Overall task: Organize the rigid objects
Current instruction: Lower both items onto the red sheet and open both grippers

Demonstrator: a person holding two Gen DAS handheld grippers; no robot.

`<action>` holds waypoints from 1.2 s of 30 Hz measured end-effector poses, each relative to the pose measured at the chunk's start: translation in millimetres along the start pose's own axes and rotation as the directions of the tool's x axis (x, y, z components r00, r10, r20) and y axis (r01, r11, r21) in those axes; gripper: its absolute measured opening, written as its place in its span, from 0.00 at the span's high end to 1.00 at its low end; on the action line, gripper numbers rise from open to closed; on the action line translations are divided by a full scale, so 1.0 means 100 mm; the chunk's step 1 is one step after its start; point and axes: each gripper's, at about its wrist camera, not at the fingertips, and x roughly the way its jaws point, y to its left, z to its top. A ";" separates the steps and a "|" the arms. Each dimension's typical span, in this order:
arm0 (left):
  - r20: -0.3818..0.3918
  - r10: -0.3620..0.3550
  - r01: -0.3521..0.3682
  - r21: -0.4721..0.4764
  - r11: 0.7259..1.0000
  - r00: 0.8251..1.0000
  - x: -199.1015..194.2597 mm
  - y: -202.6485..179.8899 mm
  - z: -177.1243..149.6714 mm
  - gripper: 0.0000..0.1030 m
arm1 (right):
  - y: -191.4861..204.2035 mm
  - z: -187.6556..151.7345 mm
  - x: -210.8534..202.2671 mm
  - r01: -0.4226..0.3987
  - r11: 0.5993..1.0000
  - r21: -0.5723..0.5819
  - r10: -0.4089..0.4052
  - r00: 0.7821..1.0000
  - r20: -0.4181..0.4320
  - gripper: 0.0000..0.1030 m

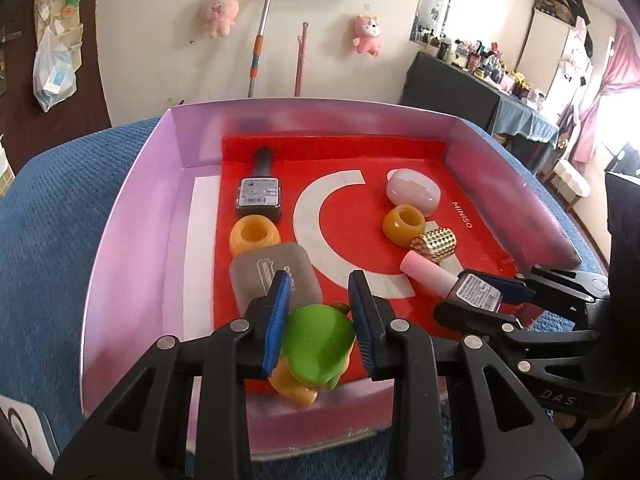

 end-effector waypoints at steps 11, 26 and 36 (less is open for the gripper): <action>-0.008 -0.014 0.014 -0.009 1.000 1.000 0.15 0.07 0.14 0.78 | -0.08 0.10 0.17 0.016 1.000 0.009 -0.016 1.000 -0.010 0.63; 0.004 0.049 -0.049 -0.007 0.999 0.999 0.25 0.14 0.19 0.78 | -0.12 0.15 0.23 0.064 0.998 0.007 -0.064 0.998 -0.002 0.63; 0.014 0.082 -0.083 0.010 0.997 0.996 0.28 0.11 0.18 0.78 | -0.11 0.16 0.24 0.069 0.998 0.005 -0.069 0.998 -0.005 0.63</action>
